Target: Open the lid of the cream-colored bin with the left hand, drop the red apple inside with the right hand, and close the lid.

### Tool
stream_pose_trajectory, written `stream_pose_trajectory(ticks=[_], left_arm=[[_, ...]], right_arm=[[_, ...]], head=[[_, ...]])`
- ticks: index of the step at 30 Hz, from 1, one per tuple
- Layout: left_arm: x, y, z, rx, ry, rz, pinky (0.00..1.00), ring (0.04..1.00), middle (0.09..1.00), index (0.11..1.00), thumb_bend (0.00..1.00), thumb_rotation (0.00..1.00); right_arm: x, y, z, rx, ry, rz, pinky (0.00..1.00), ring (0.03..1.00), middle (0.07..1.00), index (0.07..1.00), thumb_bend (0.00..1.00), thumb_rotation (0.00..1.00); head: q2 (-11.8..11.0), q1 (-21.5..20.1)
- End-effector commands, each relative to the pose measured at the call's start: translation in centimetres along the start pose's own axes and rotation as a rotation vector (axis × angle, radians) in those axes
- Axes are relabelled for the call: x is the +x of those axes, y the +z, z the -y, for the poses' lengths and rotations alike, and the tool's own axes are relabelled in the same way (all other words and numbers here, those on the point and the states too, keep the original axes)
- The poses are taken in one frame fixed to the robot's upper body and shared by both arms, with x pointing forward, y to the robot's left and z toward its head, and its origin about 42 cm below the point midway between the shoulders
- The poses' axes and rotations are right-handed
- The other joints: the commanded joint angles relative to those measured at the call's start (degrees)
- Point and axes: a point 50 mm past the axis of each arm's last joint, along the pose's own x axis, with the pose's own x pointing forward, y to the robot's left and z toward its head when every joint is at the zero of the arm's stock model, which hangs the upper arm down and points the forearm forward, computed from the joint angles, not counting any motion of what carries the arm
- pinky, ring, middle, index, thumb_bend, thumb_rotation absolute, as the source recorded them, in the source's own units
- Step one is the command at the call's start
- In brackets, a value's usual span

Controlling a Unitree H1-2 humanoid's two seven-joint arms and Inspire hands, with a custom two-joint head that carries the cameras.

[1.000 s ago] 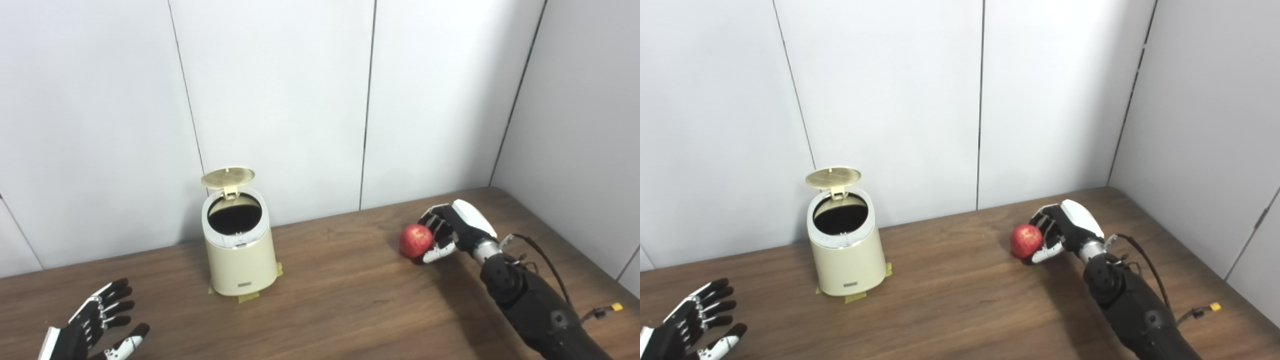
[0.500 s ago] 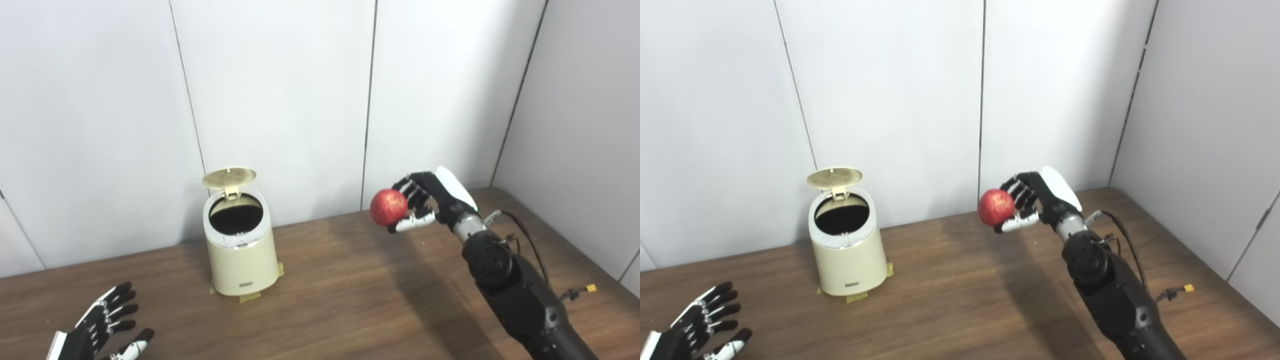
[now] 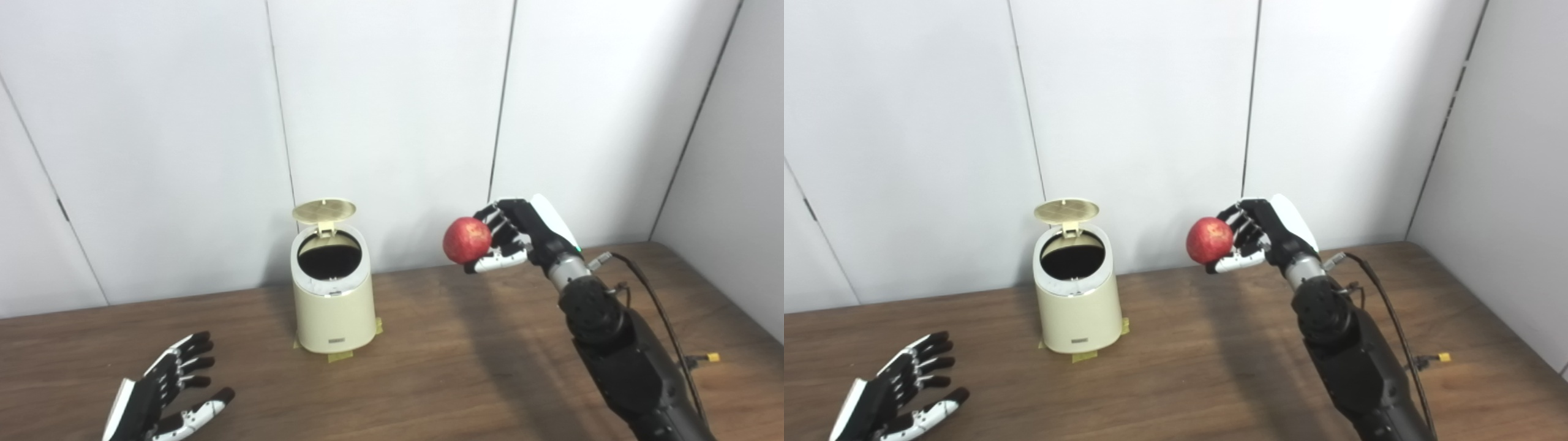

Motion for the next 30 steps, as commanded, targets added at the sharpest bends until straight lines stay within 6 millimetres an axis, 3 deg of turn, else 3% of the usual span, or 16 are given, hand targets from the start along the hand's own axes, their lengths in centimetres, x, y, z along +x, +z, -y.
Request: stream_pose_trajectory(ticks=[1,16,22,30], left_arm=[[0.6,0.3,0.8,-0.003,0.009,0.047,0.67,0.766,0.818,0.844,0.70,0.12],[0.9,0.1,2.9,-0.024,-0.002,0.034,0.69,0.779,0.825,0.840,0.72,0.15],[0.8,0.4,3.7,-0.043,-0.003,0.032,0.70,0.788,0.823,0.842,0.74,0.18],[0.9,0.7,4.2,-0.038,-0.002,0.034,0.69,0.782,0.818,0.836,0.74,0.17]], right_arm=[[2.0,2.8,1.1,0.016,-0.049,0.106,0.41,0.428,0.445,0.529,0.52,0.00],[4.0,6.8,-3.2,0.077,0.050,0.153,0.40,0.420,0.445,0.532,0.52,0.00],[4.5,8.1,-4.2,0.039,0.059,0.147,0.36,0.397,0.435,0.531,0.52,0.00],[5.3,9.8,-4.1,0.055,0.062,0.169,0.42,0.426,0.429,0.537,0.52,0.00]], head=[[-0.01,0.56],[-0.66,5.10],[-0.60,6.64],[-0.48,7.47]])
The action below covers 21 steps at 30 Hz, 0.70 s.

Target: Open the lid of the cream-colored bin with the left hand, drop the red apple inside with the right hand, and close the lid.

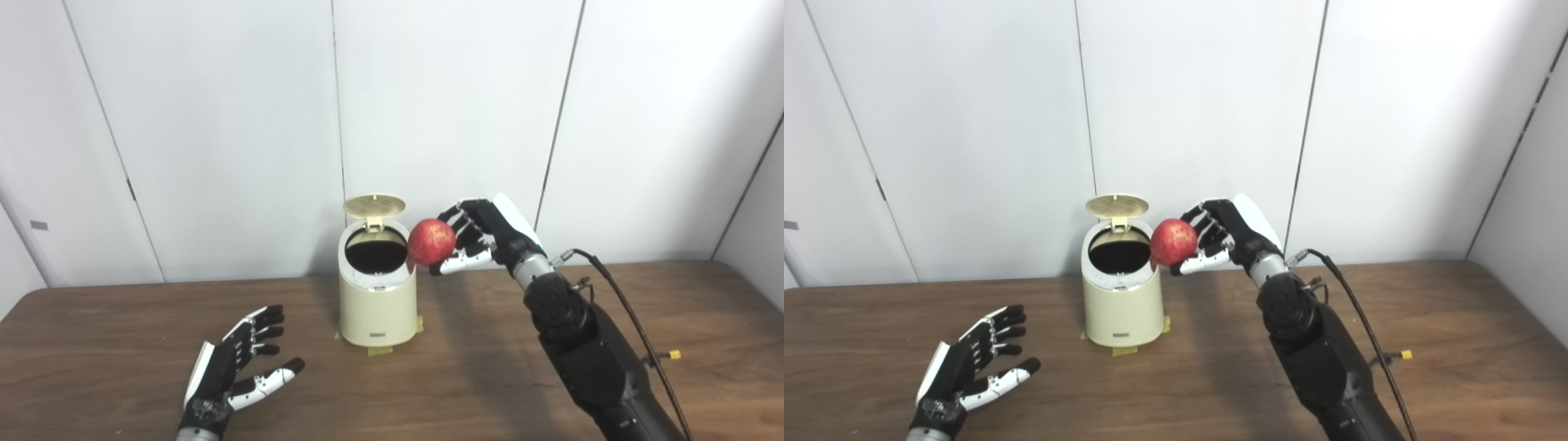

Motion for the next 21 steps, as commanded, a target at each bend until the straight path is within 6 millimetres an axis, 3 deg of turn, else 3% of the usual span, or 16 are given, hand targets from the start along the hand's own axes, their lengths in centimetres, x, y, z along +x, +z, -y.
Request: stream_pose_trajectory(ticks=[1,4,11,17,21], left_arm=[[-0.3,0.0,0.9,-0.010,0.006,0.009,0.68,0.782,0.818,0.835,0.74,0.16],[-0.3,0.1,1.0,-0.011,0.005,0.008,0.68,0.781,0.818,0.834,0.74,0.16],[-0.3,0.2,1.3,-0.011,0.002,0.012,0.68,0.782,0.820,0.836,0.74,0.17],[-0.3,0.5,1.5,-0.025,0.001,0.010,0.69,0.787,0.822,0.839,0.73,0.16],[-0.3,0.5,1.6,-0.021,0.003,0.015,0.68,0.790,0.824,0.840,0.74,0.16]], right_arm=[[1.9,3.4,2.2,-0.011,-0.049,0.088,0.43,0.430,0.430,0.537,0.52,0.00],[2.2,4.2,2.3,-0.019,-0.041,0.122,0.50,0.448,0.431,0.537,0.52,0.00],[2.8,5.7,1.7,-0.026,-0.022,0.174,0.37,0.404,0.433,0.535,0.52,0.00],[3.2,6.4,0.7,0.000,0.001,0.176,0.50,0.437,0.436,0.534,0.52,0.00],[3.4,6.5,-0.1,-0.017,0.020,0.162,0.66,0.495,0.441,0.532,0.52,0.00]], head=[[-0.04,0.10],[-0.02,0.25],[0.14,0.63],[0.33,1.14],[0.48,1.47]])
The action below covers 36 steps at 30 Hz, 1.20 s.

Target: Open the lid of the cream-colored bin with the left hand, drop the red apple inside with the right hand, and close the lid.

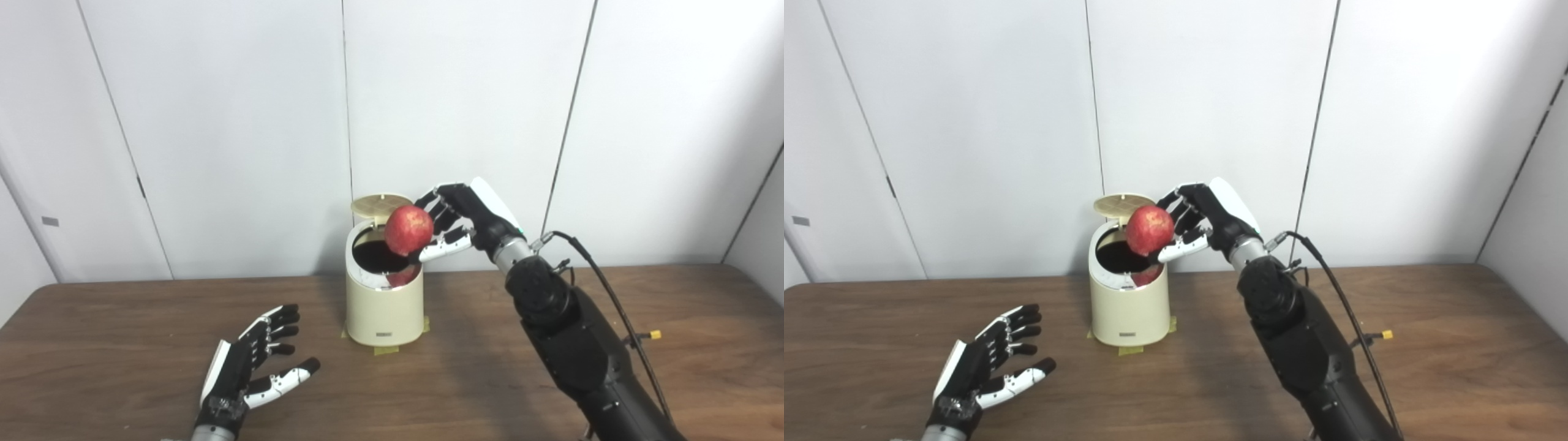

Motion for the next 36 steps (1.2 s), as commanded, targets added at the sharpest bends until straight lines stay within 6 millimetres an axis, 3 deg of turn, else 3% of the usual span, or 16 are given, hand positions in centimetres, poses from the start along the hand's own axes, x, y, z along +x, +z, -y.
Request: stream_pose_trajectory(ticks=[1,4,10,13,15,18,27,32,36], left_arm=[[-0.2,0.2,0.7,-0.005,0.008,0.019,0.68,0.790,0.824,0.841,0.74,0.16],[-0.1,0.2,0.7,0.000,0.006,0.022,0.68,0.786,0.825,0.840,0.73,0.17],[-0.1,0.3,0.8,-0.012,0.002,0.020,0.68,0.791,0.826,0.839,0.74,0.17],[-0.1,0.2,0.9,-0.013,0.000,0.025,0.68,0.791,0.824,0.839,0.75,0.18],[-0.1,0.2,0.9,-0.014,0.000,0.026,0.68,0.792,0.822,0.841,0.75,0.17],[-0.1,0.2,0.9,-0.011,0.000,0.028,0.67,0.791,0.823,0.840,0.74,0.17],[0.0,0.1,0.8,-0.006,-0.004,0.026,0.68,0.793,0.824,0.838,0.75,0.19],[-0.1,0.2,0.7,-0.015,-0.001,0.020,0.68,0.793,0.825,0.837,0.75,0.18],[-0.1,0.1,0.6,-0.011,0.000,0.020,0.68,0.793,0.823,0.839,0.75,0.17]], right_arm=[[1.9,3.3,2.0,-0.020,-0.039,0.090,0.65,0.495,0.442,0.531,0.52,0.00],[2.0,3.4,1.7,-0.024,-0.031,0.088,0.54,0.475,0.443,0.529,0.52,0.00],[2.4,3.4,0.7,-0.054,-0.035,0.076,0.44,0.448,0.446,0.513,0.53,0.00],[2.4,3.1,0.4,-0.059,-0.013,0.075,0.53,0.564,0.469,0.522,0.53,0.00],[2.4,3.0,0.2,-0.070,-0.007,0.065,0.60,0.673,0.652,0.686,0.80,0.11],[2.2,2.8,0.2,-0.077,-0.010,0.060,0.59,0.707,0.745,0.743,0.88,0.13],[2.0,2.6,0.4,-0.087,0.005,0.060,0.50,0.669,0.778,0.681,0.89,0.14],[1.6,2.4,0.5,-0.066,0.015,0.062,0.50,0.667,0.804,0.689,0.90,0.13],[0.8,1.9,0.6,-0.013,0.000,0.072,0.49,0.659,0.754,0.681,0.90,0.11]], head=[[0.05,0.21],[0.06,0.32],[0.31,0.56],[0.41,0.69],[0.45,0.77],[0.45,0.84],[0.39,0.54],[0.47,0.48],[0.49,0.44]])
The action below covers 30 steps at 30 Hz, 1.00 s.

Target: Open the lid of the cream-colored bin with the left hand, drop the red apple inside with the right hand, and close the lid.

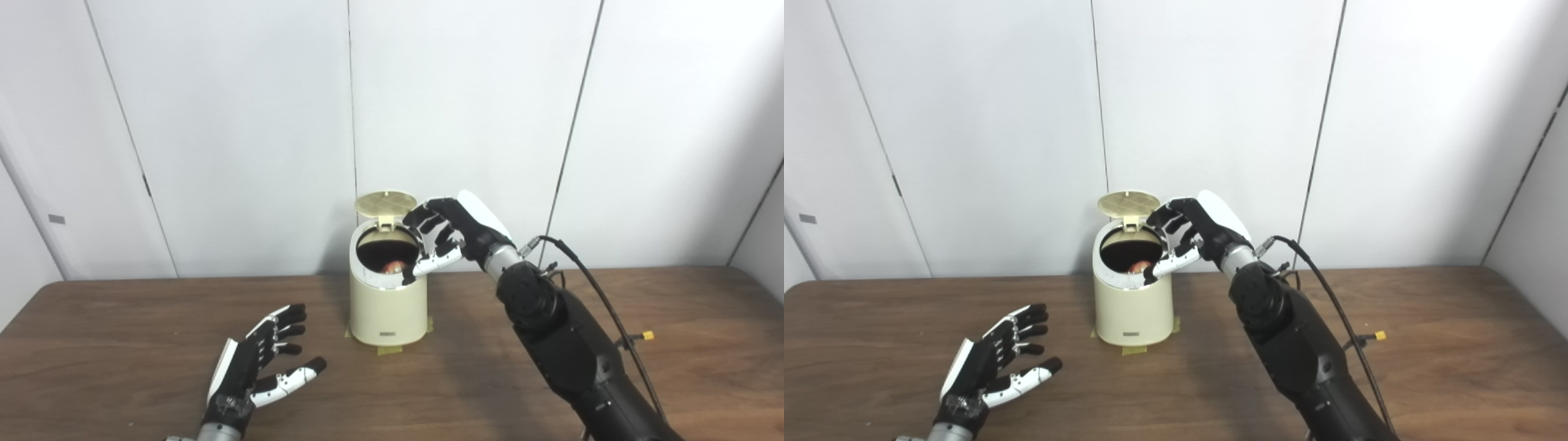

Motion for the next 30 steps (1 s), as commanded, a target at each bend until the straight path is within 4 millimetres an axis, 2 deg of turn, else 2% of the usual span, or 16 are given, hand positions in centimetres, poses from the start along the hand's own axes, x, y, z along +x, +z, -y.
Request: stream_pose_trajectory(ticks=[1,7,11,14,17,24,30], left_arm=[[-0.1,0.1,0.4,-0.007,0.006,0.018,0.69,0.794,0.823,0.838,0.75,0.17],[-0.1,0.1,0.5,-0.013,0.000,0.021,0.69,0.789,0.822,0.839,0.74,0.16],[0.0,0.1,0.5,-0.009,-0.004,0.022,0.68,0.783,0.821,0.839,0.74,0.16],[0.0,0.1,0.5,-0.005,-0.006,0.021,0.68,0.784,0.821,0.839,0.74,0.17],[0.1,0.1,0.7,-0.008,-0.010,0.024,0.67,0.782,0.814,0.838,0.75,0.17],[0.0,0.4,0.9,0.000,-0.010,0.028,0.67,0.780,0.810,0.839,0.75,0.17],[-0.2,0.6,0.9,-0.008,-0.002,0.044,0.66,0.779,0.814,0.843,0.74,0.15]], right_arm=[[0.2,1.9,2.1,0.034,-0.065,0.091,0.48,0.651,0.741,0.678,0.90,0.11],[-3.2,0.2,2.6,0.118,-0.160,0.087,0.48,0.604,0.679,0.656,0.87,0.10],[-5.9,-3.1,2.5,0.184,-0.266,0.102,0.48,0.570,0.662,0.661,0.86,0.14],[-7.5,-5.4,2.0,0.220,-0.293,0.096,0.54,0.575,0.674,0.687,0.84,0.18],[-9.4,-7.9,0.7,0.346,-0.275,0.066,0.53,0.608,0.720,0.752,0.83,0.14],[-11.9,-9.6,-1.4,0.471,-0.194,0.067,0.56,0.656,0.793,0.815,0.85,0.18],[-13.5,-9.4,-3.8,0.589,-0.198,0.065,0.54,0.661,0.797,0.813,0.84,0.15]], head=[[0.05,0.00],[0.08,0.41],[0.12,0.85],[0.16,1.15],[0.27,1.32],[0.43,2.29],[0.85,3.04]])
